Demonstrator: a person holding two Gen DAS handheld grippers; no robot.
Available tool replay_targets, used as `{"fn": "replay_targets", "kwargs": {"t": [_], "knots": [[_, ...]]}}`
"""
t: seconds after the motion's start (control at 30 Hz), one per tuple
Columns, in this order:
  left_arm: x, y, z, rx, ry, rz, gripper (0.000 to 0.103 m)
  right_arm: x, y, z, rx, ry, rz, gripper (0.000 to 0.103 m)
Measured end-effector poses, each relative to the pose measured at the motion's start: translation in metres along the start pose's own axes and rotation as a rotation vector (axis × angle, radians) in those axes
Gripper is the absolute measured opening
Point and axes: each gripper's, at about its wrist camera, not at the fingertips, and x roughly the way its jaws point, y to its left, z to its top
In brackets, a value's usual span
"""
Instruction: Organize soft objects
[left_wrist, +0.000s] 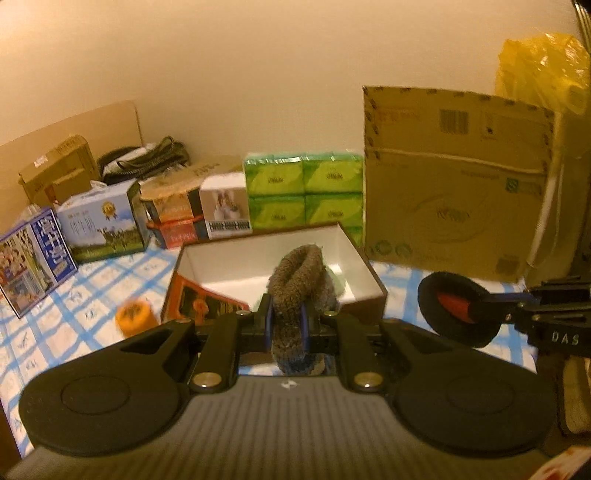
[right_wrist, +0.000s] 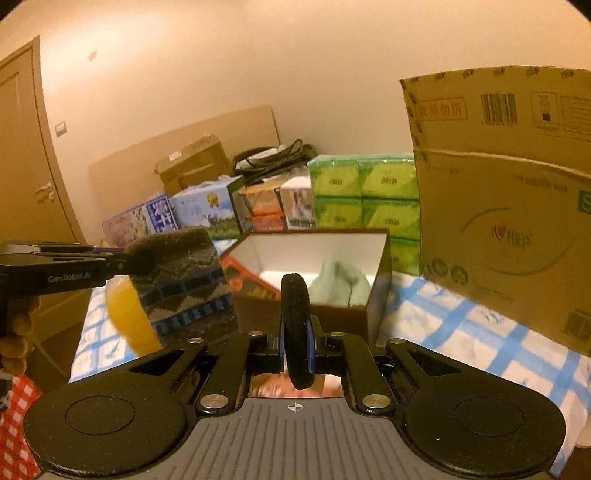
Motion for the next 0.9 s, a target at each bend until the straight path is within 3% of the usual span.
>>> {"fn": "replay_targets", "kwargs": {"t": [0.33, 0.77, 0.83, 0.9], "knots": [[0.065, 0.004, 0.054, -0.064, -0.003, 0.149, 0.013, 0.073, -0.031, 0.049, 0.019, -0.009, 0.008, 0.011], [0.165, 0.014, 0.072, -0.146, 0.071, 0.249, 0.013, 0.178, -0.056, 0.071, 0.027, 0.05, -0.014, 0.012], [0.181, 0.017, 0.071, -0.172, 0.083, 0.261, 0.016, 0.191, -0.058, 0.071, 0.032, 0.042, -0.021, 0.012], [0.198, 0.019, 0.069, -0.193, 0.117, 0.258, 0.034, 0.202, -0.057, 0.071, 0.024, 0.025, -0.028, 0.012]]}}
